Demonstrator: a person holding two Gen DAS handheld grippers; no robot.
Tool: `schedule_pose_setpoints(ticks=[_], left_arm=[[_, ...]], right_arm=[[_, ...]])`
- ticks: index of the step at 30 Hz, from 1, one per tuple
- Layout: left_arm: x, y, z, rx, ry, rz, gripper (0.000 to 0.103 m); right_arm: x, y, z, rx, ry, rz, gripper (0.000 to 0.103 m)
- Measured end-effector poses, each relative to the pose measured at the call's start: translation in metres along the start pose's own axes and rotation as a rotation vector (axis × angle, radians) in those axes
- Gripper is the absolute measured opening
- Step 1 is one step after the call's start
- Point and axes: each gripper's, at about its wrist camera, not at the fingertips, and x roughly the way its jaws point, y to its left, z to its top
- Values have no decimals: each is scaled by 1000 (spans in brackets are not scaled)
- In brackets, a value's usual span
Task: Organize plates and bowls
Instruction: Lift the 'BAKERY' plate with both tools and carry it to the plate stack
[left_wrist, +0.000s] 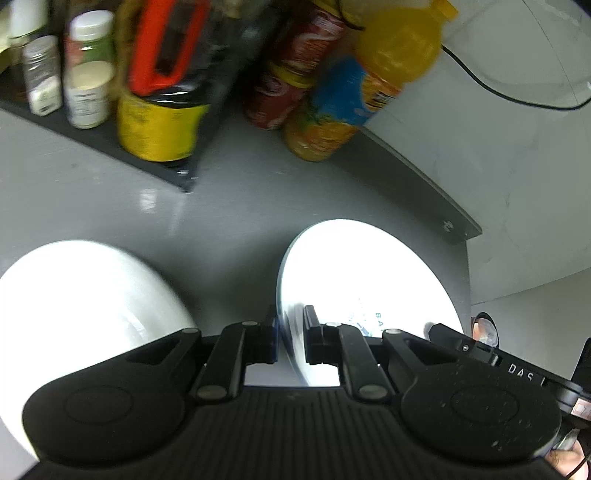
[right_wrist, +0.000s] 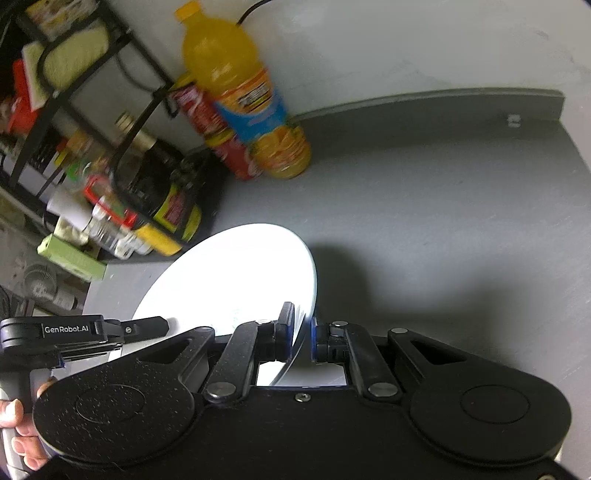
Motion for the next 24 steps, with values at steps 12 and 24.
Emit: schedule_pose_setpoints(ticks=[12,24], left_arm=[[-30,73,-22,-21,23,10,11],[-41,134,-43,-59,42,-15,11]], right_arm=[[18,57,-37,20,-1,-1,9],[35,96,-78,1,29,-40,9]])
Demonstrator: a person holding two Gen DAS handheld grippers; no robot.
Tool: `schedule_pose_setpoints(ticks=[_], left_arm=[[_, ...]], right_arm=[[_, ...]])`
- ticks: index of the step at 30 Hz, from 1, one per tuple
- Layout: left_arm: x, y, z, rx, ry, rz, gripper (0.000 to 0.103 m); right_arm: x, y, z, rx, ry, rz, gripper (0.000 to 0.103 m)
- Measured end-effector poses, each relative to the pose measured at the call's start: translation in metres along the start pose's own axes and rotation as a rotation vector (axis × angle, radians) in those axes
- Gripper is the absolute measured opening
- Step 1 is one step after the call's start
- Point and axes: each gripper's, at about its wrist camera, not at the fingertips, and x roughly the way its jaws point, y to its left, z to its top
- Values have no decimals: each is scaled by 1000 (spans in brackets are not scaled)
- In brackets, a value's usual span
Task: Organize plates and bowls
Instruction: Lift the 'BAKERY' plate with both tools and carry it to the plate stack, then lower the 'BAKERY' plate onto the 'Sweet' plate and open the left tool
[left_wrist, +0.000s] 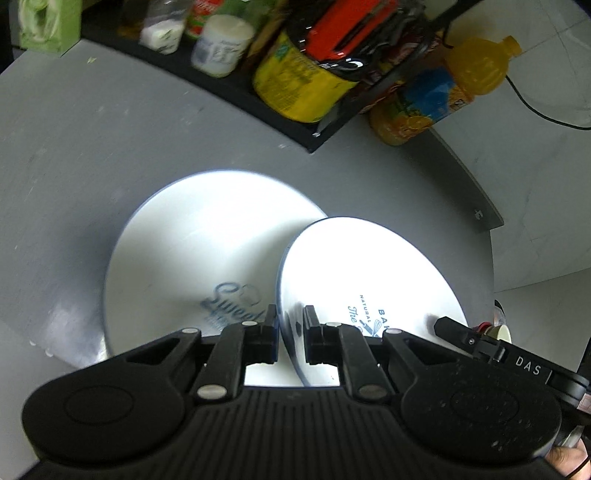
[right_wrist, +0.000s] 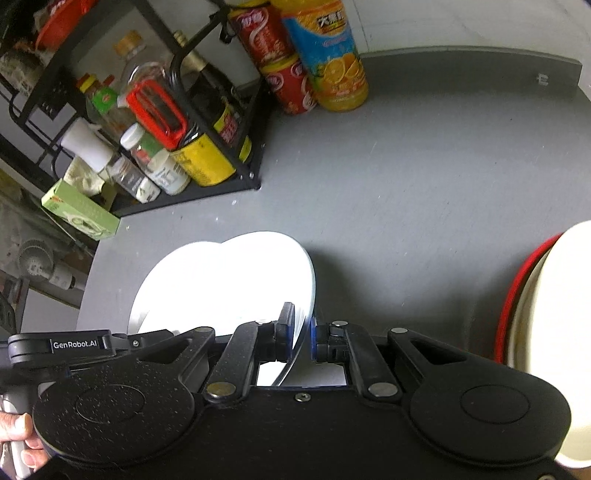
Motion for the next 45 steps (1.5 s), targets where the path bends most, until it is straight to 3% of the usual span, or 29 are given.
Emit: schedule_pose_setpoints(ticks=[24,34,38,45], left_arm=[[10,51,-5,6,39,50,13],[15,52,-2,12,55,86,15],[16,47,-3,58,60,152,15],[5,48,2,60,40,153,15]], right_arm=[[25,31,-28,-34,26,-52,9],[28,35,-29,-45,34,-69,7],[28,38,-28,-64,23,-61,6],[30,36,-28,-53,23,-57,6]])
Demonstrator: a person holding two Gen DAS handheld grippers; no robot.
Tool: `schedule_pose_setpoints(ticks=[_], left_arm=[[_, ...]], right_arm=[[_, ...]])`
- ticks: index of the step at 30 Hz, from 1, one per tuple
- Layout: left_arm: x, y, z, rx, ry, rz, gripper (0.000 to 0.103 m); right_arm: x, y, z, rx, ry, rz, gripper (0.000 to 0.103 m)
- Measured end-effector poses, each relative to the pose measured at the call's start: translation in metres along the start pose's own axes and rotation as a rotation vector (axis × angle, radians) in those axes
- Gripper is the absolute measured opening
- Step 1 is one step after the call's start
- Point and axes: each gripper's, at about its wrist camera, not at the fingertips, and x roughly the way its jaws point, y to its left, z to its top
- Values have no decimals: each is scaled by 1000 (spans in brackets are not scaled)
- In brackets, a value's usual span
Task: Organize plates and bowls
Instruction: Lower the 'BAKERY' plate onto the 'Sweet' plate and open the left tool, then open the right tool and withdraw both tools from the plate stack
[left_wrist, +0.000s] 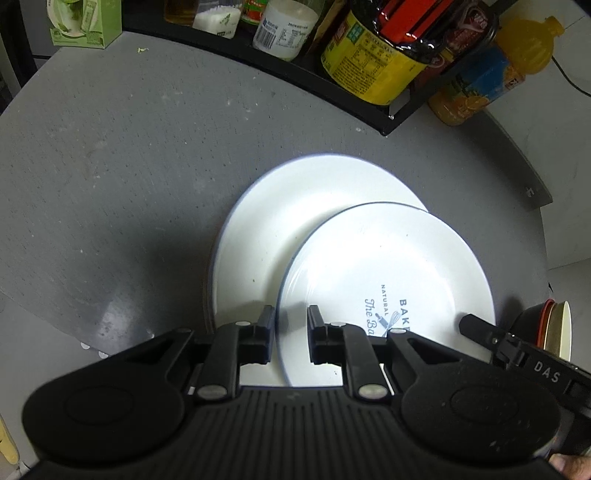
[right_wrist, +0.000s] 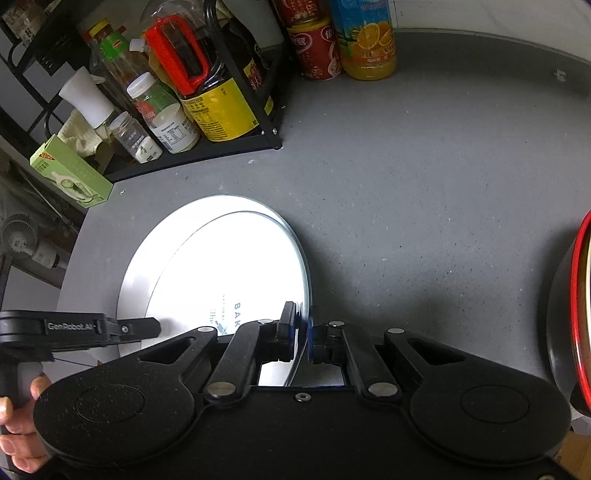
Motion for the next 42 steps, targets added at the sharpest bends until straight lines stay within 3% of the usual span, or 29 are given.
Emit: schedule_pose_setpoints(ticks=[2,4,6,8,12,23,25,29,33,42], left_arm=[[-5,-1,1,13,-3,5,16],[-11,-3,2,27,-3,4,25],[-18,-5,4,27,-18,20,46],[-26,-6,5,35,-48,49,59],[-33,-5,9,50,-89,94,73],[7,15,-4,-44,-13,109,71],[11,14,-4,-39,-11,115,67],[14,14,-5,-69,-17,103,50],[14,19,-2,-94,-29,88,46],[9,30,6,-116,-36,70,43]], right_arm=[[0,1,0,1,0,-2,6],[0,1,0,5,-1,-6,6],[1,0,0,6,-4,-10,7],[4,1,-1,12,-1,-12,7],[9,2,-3,21,4,-21,9],[19,7,-4,-2,17,-38,12],[22,7,-5,2,25,-40,18],[26,9,-8,-2,30,-53,23],[28,9,-7,2,33,-66,29],[32,14,-6,1,41,-55,30]])
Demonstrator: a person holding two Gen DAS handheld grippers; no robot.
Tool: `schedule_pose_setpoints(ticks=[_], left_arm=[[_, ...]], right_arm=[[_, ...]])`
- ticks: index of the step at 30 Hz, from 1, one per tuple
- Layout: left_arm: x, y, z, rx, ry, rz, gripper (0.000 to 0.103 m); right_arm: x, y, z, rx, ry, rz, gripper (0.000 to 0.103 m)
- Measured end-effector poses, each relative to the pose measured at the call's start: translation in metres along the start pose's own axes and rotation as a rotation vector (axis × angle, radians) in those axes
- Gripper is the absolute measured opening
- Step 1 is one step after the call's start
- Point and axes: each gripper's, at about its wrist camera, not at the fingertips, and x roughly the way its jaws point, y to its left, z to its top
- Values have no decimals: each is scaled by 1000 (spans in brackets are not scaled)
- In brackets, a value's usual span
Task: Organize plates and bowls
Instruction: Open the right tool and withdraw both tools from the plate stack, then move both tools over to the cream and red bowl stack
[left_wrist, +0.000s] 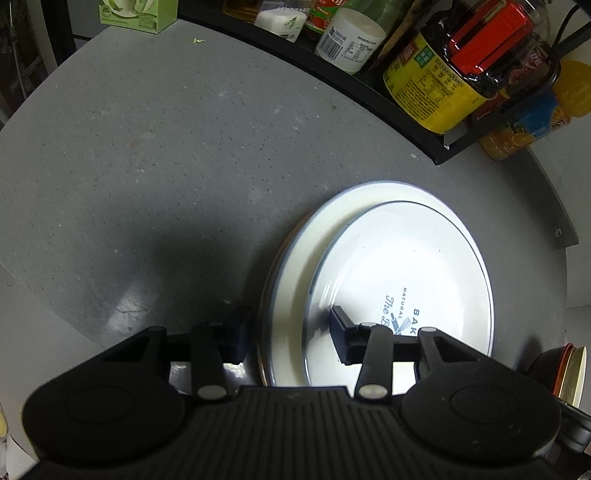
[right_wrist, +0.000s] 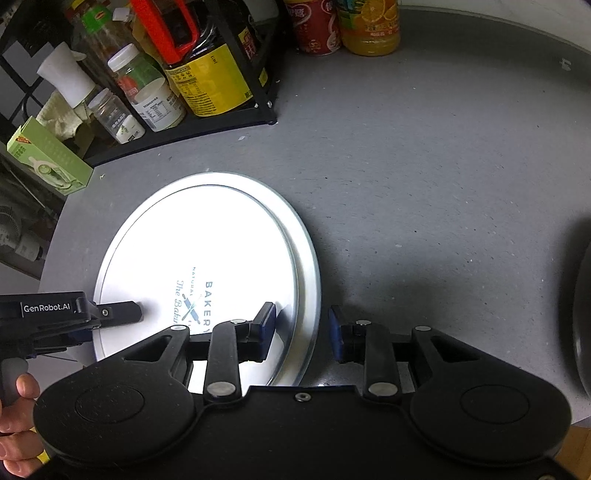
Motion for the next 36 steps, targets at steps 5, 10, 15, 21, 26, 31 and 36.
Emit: schedule_pose_setpoints(ticks=[5,10,15,21,26,31,36], left_arm=[[-1,4,-1,0,-1,-6,44],[-4,-1,-2,42,3,27,45],[-13,-10,1,70,-2,44,50],[-34,-25,0,126,-37,46,76],[-52,-40,-2,167,-48,51,86],[-72,-61,-9,250,-76,59,90],[-90,-82,-16,312,-102,36,90]], right_arm=[[1,0,-2,-3,1,8,30],[1,2,0,-12,3,0,30],[-14,3,4,-2,-29,12,40],[-38,3,3,-21,-89,1,72],[-62,1,2,-36,-141,-1,91],[-90,-6,-3,-59,-185,0,102],[-115,-20,-8,-38,-233,-14,103]])
